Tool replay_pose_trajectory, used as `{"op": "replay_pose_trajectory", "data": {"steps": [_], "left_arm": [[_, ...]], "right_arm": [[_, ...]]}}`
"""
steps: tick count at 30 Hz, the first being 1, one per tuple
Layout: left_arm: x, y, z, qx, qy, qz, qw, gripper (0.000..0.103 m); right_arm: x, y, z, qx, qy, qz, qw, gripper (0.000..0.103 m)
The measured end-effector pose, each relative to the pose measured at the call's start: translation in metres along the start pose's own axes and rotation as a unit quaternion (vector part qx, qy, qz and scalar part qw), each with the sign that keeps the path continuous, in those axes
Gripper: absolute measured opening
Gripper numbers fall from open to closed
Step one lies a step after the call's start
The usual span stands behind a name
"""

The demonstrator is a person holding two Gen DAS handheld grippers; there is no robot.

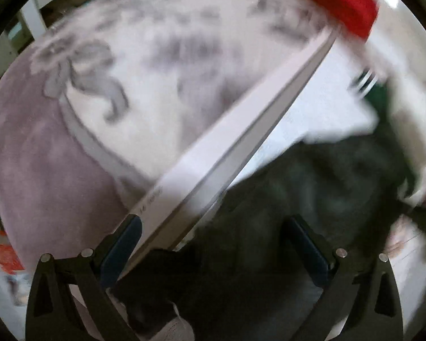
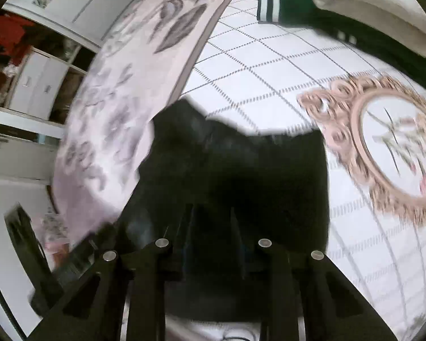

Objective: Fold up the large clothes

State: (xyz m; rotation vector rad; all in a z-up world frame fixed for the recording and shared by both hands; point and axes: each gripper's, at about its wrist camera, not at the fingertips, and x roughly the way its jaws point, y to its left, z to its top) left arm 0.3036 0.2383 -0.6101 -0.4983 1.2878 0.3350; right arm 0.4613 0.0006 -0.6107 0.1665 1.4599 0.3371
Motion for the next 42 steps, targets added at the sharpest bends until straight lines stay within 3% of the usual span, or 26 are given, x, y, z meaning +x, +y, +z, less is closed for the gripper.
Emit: {"op": "replay_pose_trajectory", "data": {"steps": [2, 6, 8, 11, 12, 14, 18, 20, 21, 22, 23, 25, 27, 31, 34, 37, 39, 40, 41, 42], "left_arm": [[0.015, 0.003, -0.004, 0.002, 0.007, -0.002, 1.0, 0.103], [0.022, 0.011, -0.001, -0.012, 0.008, -0.01, 0.9998, 0.103], [0.022, 0.012, 0.001, -0.021, 0.014, -0.011, 0.9996, 0.103], [0.002, 0.01, 0.0, -0.024, 0.003, -0.012, 0.9996, 0.103], [-0.009, 0.008, -0.002, -0.023, -0.005, -0.008, 0.9997, 0.103], [-0.023, 0.005, -0.008, -0.02, -0.012, 0.006, 0.9997, 0.103], [-0.008, 0.007, -0.024, -0.012, 0.006, 0.065, 0.9978, 0.103], [0.01, 0.016, -0.029, -0.026, 0.017, 0.056, 0.998, 0.103], [0.018, 0.02, -0.03, -0.035, 0.023, 0.042, 0.9982, 0.103], [0.023, 0.023, -0.03, -0.042, 0.026, 0.03, 0.9984, 0.103], [0.025, 0.025, -0.029, -0.045, 0.026, 0.025, 0.9983, 0.103], [0.024, 0.026, -0.027, -0.045, 0.026, 0.028, 0.9982, 0.103], [0.013, 0.027, -0.028, -0.051, 0.021, 0.021, 0.9982, 0.103], [-0.016, 0.038, -0.044, -0.1, 0.013, -0.03, 0.9945, 0.103], [-0.025, 0.045, -0.059, -0.137, 0.01, -0.059, 0.9888, 0.103], [-0.018, 0.045, -0.07, -0.156, 0.019, -0.059, 0.9858, 0.103], [-0.014, 0.047, -0.074, -0.169, 0.026, -0.071, 0.9827, 0.103], [-0.013, 0.046, -0.073, -0.169, 0.027, -0.072, 0.9827, 0.103], [-0.016, 0.042, -0.075, -0.165, 0.026, -0.072, 0.9834, 0.103], [-0.018, 0.04, -0.076, -0.157, 0.021, -0.07, 0.9848, 0.103]], "right_arm": [[0.035, 0.008, 0.016, -0.008, 0.023, -0.03, 0.999, 0.028], [0.059, 0.01, 0.032, 0.001, 0.041, -0.045, 0.998, 0.028], [0.052, 0.003, 0.038, 0.026, 0.057, -0.021, 0.998, 0.03], [0.014, -0.02, 0.036, 0.074, 0.064, 0.055, 0.994, 0.032], [0.0, -0.026, 0.031, 0.077, 0.058, 0.059, 0.994, 0.035], [-0.028, -0.04, 0.008, 0.071, 0.042, 0.04, 0.996, 0.054], [-0.018, -0.057, -0.035, 0.056, 0.081, -0.012, 0.995, 0.055], [0.014, -0.066, -0.052, 0.064, 0.11, -0.019, 0.992, 0.057], [0.022, -0.065, -0.054, 0.06, 0.103, -0.024, 0.993, 0.058], [0.028, -0.064, -0.054, 0.045, 0.093, -0.035, 0.994, 0.065], [0.035, -0.063, -0.052, 0.034, 0.088, -0.039, 0.995, 0.082], [0.049, -0.076, -0.049, 0.071, 0.119, 0.001, 0.99, 0.092], [0.045, -0.09, -0.044, 0.103, 0.131, 0.045, 0.985, 0.092], [0.029, -0.123, -0.044, 0.14, 0.107, 0.123, 0.977, 0.092], [0.049, -0.143, -0.039, 0.153, 0.102, 0.182, 0.966, 0.092], [0.076, -0.142, -0.026, 0.145, 0.091, 0.275, 0.946, 0.094], [0.079, -0.129, -0.017, 0.123, 0.077, 0.281, 0.949, 0.093], [0.078, -0.124, -0.016, 0.117, 0.069, 0.272, 0.953, 0.086], [0.074, -0.123, -0.018, 0.135, 0.056, 0.258, 0.955, 0.072], [0.068, -0.127, -0.025, 0.167, 0.047, 0.256, 0.951, 0.068]]}}
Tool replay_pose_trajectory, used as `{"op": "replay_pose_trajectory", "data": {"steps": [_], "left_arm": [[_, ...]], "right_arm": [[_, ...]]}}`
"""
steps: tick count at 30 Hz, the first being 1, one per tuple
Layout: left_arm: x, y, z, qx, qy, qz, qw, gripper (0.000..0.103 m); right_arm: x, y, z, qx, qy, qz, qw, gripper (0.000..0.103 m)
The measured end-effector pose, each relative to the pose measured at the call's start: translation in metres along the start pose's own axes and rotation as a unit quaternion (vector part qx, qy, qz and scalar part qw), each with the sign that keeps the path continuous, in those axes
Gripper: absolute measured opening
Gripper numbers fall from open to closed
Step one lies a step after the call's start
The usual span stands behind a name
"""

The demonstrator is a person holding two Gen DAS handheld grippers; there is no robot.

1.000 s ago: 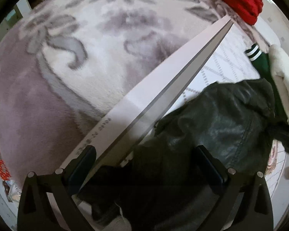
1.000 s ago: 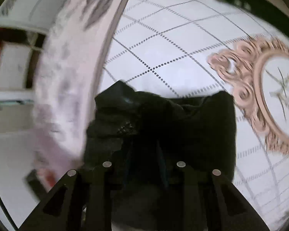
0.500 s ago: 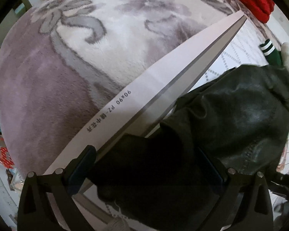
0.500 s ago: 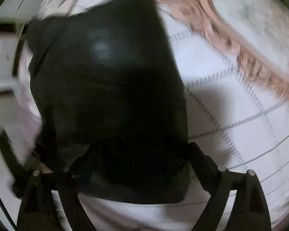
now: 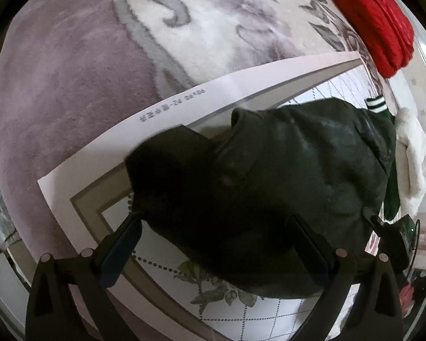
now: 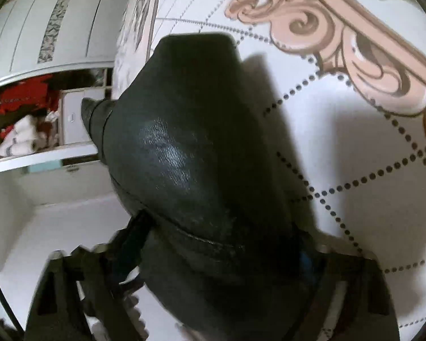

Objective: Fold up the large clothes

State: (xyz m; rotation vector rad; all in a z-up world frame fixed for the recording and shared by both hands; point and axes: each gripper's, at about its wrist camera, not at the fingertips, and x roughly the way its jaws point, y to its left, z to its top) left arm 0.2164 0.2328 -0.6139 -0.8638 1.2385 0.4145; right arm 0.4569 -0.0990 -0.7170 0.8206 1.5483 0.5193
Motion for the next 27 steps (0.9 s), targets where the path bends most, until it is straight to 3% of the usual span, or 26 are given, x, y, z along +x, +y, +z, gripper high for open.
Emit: {"op": "replay_pose_trajectory", "data": {"steps": [2, 4, 7, 9, 12, 15, 17, 19, 21, 23, 27], "left_arm": [[-0.006, -0.002, -0.003, 0.011, -0.007, 0.009, 0.9999, 0.103], [-0.01, -0.005, -0.005, 0.016, -0.011, 0.013, 0.9997, 0.103], [-0.014, -0.019, -0.003, 0.04, -0.022, 0.034, 0.9984, 0.103], [-0.011, -0.036, 0.003, 0.068, -0.028, 0.049, 0.9961, 0.103], [-0.007, -0.057, 0.011, 0.105, -0.046, 0.077, 0.9904, 0.103], [0.006, -0.073, 0.026, 0.134, -0.065, 0.104, 0.9834, 0.103], [0.024, -0.074, 0.036, 0.137, -0.052, 0.122, 0.9817, 0.103], [0.036, -0.071, 0.045, 0.129, -0.039, 0.117, 0.984, 0.103], [0.042, -0.07, 0.049, 0.131, -0.035, 0.117, 0.9838, 0.103], [0.043, -0.069, 0.051, 0.133, -0.035, 0.115, 0.9838, 0.103], [0.044, -0.064, 0.053, 0.129, -0.032, 0.099, 0.9862, 0.103]], "right_arm": [[-0.013, -0.007, -0.02, 0.055, -0.025, 0.003, 0.998, 0.061], [-0.026, -0.021, -0.057, 0.121, -0.047, -0.007, 0.992, 0.062], [-0.024, -0.034, -0.097, 0.166, 0.005, -0.057, 0.984, 0.08], [-0.048, -0.024, -0.107, 0.15, 0.018, -0.108, 0.983, 0.081], [-0.085, 0.015, -0.101, 0.074, -0.039, -0.183, 0.979, 0.081], [-0.1, 0.066, -0.077, -0.022, -0.079, -0.214, 0.973, 0.081], [-0.087, 0.091, -0.063, -0.077, -0.076, -0.214, 0.971, 0.074], [-0.076, 0.102, -0.042, -0.109, -0.072, -0.222, 0.966, 0.067], [-0.051, 0.114, -0.025, -0.14, -0.072, -0.265, 0.951, 0.064], [-0.042, 0.112, -0.009, -0.142, -0.074, -0.284, 0.945, 0.039], [-0.029, 0.075, 0.009, -0.101, -0.062, -0.282, 0.952, 0.029]]}}
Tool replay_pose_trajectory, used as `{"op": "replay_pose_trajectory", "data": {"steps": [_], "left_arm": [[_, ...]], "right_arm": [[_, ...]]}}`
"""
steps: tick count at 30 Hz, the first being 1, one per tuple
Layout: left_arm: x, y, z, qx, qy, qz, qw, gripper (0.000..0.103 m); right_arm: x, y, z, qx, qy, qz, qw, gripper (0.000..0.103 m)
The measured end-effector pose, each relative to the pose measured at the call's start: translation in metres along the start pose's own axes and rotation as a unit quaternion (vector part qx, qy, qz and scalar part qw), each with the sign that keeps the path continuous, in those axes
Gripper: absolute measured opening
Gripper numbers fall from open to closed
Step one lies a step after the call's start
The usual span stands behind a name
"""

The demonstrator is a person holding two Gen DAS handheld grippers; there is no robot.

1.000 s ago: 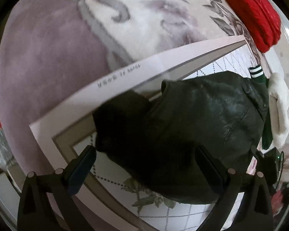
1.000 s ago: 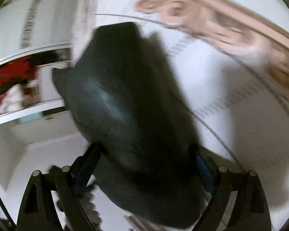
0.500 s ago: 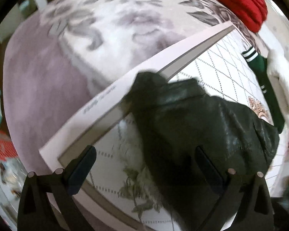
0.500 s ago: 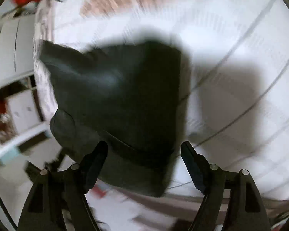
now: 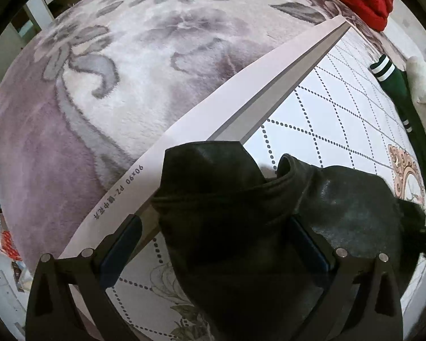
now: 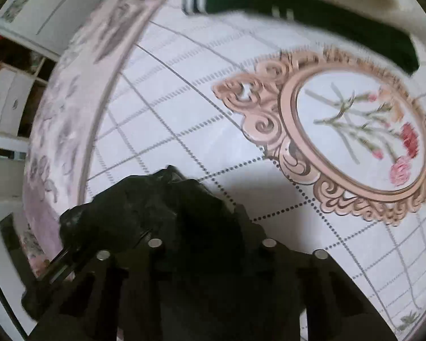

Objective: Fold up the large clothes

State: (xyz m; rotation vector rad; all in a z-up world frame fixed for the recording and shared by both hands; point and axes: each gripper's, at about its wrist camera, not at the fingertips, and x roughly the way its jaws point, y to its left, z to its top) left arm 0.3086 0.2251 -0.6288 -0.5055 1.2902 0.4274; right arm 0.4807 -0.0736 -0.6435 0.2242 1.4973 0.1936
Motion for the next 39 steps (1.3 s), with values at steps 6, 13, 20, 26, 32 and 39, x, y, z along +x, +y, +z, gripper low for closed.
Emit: {"op": "replay_pose_trajectory", "data": {"steps": [6, 13, 20, 26, 32, 39], "left_arm": [[-0.01, 0.014, 0.001, -0.04, 0.012, -0.048, 0.998, 0.103], [0.002, 0.059, -0.015, -0.188, 0.023, -0.208, 0.9596, 0.092], [0.002, 0.049, -0.013, -0.178, -0.021, -0.23, 0.9565, 0.038], [0.018, 0.061, -0.011, -0.185, -0.011, -0.253, 0.9496, 0.034], [0.005, 0.066, -0.009, -0.192, 0.009, -0.271, 0.9431, 0.04], [-0.018, 0.059, -0.031, -0.182, 0.006, -0.29, 0.9394, 0.055]], "right_arm": [[0.009, -0.006, 0.008, -0.003, 0.032, 0.007, 0.999, 0.032], [0.004, -0.011, 0.009, -0.008, 0.067, 0.09, 0.994, 0.071], [0.018, -0.012, 0.016, 0.001, 0.064, 0.075, 0.995, 0.022], [0.036, -0.052, 0.012, 0.155, 0.069, 0.135, 0.976, 0.011], [0.039, -0.061, 0.014, 0.178, 0.098, 0.174, 0.964, 0.017], [-0.002, -0.04, 0.009, 0.046, 0.098, 0.152, 0.982, 0.083]]}}
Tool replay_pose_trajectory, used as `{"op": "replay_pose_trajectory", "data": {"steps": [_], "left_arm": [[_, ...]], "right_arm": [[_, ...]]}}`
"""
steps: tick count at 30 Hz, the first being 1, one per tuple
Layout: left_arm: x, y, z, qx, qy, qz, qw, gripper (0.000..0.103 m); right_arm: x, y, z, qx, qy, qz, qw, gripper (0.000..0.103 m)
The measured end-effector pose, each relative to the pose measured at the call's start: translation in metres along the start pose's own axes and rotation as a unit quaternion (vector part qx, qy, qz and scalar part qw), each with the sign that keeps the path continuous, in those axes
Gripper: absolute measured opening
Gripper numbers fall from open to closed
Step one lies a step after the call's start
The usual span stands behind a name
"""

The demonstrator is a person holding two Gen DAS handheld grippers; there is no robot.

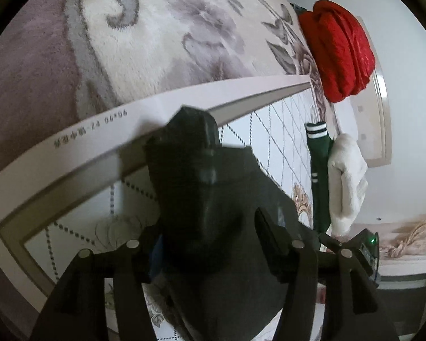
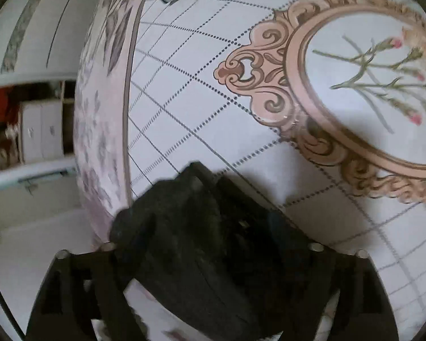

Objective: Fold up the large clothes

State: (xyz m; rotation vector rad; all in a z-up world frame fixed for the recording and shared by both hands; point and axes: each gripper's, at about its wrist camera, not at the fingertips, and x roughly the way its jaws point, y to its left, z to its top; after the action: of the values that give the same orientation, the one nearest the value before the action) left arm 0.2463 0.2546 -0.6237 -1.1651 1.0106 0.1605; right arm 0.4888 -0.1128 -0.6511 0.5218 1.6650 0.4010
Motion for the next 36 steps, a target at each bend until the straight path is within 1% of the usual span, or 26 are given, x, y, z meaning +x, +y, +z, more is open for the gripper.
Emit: {"op": "replay_pose_trajectory", "data": {"steps": [1, 2, 3, 4, 5, 6, 9, 10, 11, 12, 13, 14, 17, 18, 20, 21, 23, 24, 25, 27, 28, 29, 31, 32, 34, 36], "left_arm": [[0.003, -0.001, -0.003, 0.005, -0.007, 0.011, 0.9999, 0.055], [0.005, 0.0, -0.003, 0.006, -0.013, 0.021, 0.9997, 0.055], [0.008, 0.003, -0.002, 0.002, -0.021, 0.034, 0.9992, 0.055], [0.013, 0.008, 0.0, -0.002, -0.022, 0.039, 0.999, 0.056], [0.017, 0.013, 0.003, -0.003, -0.017, 0.038, 0.9991, 0.058], [0.02, 0.015, 0.005, -0.005, -0.011, 0.031, 0.9994, 0.058], [0.015, 0.012, 0.003, 0.003, -0.003, 0.026, 0.9997, 0.056], [0.013, 0.011, 0.0, 0.0, 0.003, 0.022, 0.9997, 0.056], [0.012, 0.011, -0.003, -0.004, 0.007, 0.018, 0.9998, 0.056], [0.012, 0.011, -0.007, -0.006, 0.012, 0.013, 0.9998, 0.057], [0.012, 0.012, -0.011, -0.006, 0.017, 0.012, 0.9998, 0.057], [0.014, 0.013, -0.014, -0.005, 0.021, 0.012, 0.9997, 0.057], [0.02, 0.018, -0.021, -0.018, 0.028, -0.003, 0.9994, 0.058], [0.022, 0.019, -0.021, -0.019, 0.028, -0.006, 0.9994, 0.058], [0.025, 0.017, -0.018, -0.015, 0.025, -0.007, 0.9995, 0.058], [0.026, 0.015, -0.016, -0.009, 0.024, -0.007, 0.9996, 0.058], [0.03, 0.01, -0.012, 0.002, 0.024, -0.004, 0.9997, 0.059], [0.032, 0.009, -0.01, 0.006, 0.025, -0.005, 0.9997, 0.062], [0.034, 0.008, -0.008, 0.008, 0.025, -0.007, 0.9996, 0.062], [0.039, 0.005, -0.004, 0.016, 0.025, -0.007, 0.9995, 0.062], [0.04, 0.003, -0.003, 0.019, 0.023, -0.008, 0.9995, 0.062], [0.04, 0.003, -0.002, 0.022, 0.021, -0.011, 0.9995, 0.062], [0.039, 0.0, 0.001, 0.032, 0.011, -0.012, 0.9994, 0.062], [0.037, -0.001, 0.002, 0.036, 0.004, -0.012, 0.9993, 0.062], [0.032, -0.003, 0.007, 0.042, -0.016, -0.013, 0.9989, 0.059], [0.029, -0.005, 0.012, 0.04, -0.029, -0.016, 0.9987, 0.041]], "right_arm": [[0.005, 0.001, -0.002, -0.014, 0.011, -0.001, 1.0, 0.072], [0.01, 0.003, -0.005, -0.026, 0.014, -0.016, 0.999, 0.032], [0.014, 0.003, -0.007, -0.036, 0.011, -0.042, 0.998, 0.024], [0.015, 0.001, -0.008, -0.031, 0.002, -0.052, 0.998, 0.021], [0.015, -0.005, -0.006, -0.005, -0.007, -0.053, 0.999, 0.02], [0.017, -0.009, -0.004, 0.011, -0.008, -0.052, 0.999, 0.02], [0.02, -0.007, -0.003, 0.001, 0.001, -0.052, 0.999, 0.023], [0.015, -0.005, -0.005, 0.0, -0.002, -0.042, 0.999, 0.029], [0.003, -0.012, -0.01, 0.0, -0.003, -0.032, 0.999, 0.042], [-0.007, -0.015, -0.017, 0.009, -0.007, -0.027, 1.0, 0.052], [-0.019, -0.023, -0.027, 0.023, -0.021, -0.02, 0.999, 0.07], [-0.03, -0.031, -0.037, 0.036, -0.036, -0.009, 0.999, 0.076], [-0.041, -0.067, -0.074, 0.091, -0.058, 0.046, 0.993, 0.078], [-0.034, -0.085, -0.088, 0.116, -0.05, 0.061, 0.99, 0.082], [-0.015, -0.111, -0.107, 0.163, -0.037, 0.086, 0.982, 0.084], [-0.002, -0.125, -0.117, 0.187, -0.031, 0.122, 0.974, 0.085], [0.029, -0.145, -0.131, 0.22, -0.023, 0.222, 0.95, 0.089], [0.042, -0.147, -0.132, 0.218, -0.02, 0.26, 0.94, 0.091], [0.052, -0.144, -0.13, 0.206, -0.016, 0.286, 0.936, 0.091], [0.066, -0.132, -0.121, 0.175, -0.012, 0.307, 0.935, 0.092], [0.071, -0.121, -0.115, 0.155, -0.006, 0.305, 0.94, 0.099], [0.075, -0.11, -0.11, 0.14, 0.001, 0.294, 0.945, 0.102], [0.08, -0.09, -0.105, 0.12, -0.003, 0.269, 0.956, 0.099], [0.08, -0.086, -0.105, 0.123, -0.011, 0.257, 0.958, 0.076], [0.083, -0.086, -0.106, 0.15, -0.021, 0.281, 0.948, 0.058], [0.078, -0.074, -0.103, 0.146, -0.026, 0.275, 0.95, 0.053]]}}
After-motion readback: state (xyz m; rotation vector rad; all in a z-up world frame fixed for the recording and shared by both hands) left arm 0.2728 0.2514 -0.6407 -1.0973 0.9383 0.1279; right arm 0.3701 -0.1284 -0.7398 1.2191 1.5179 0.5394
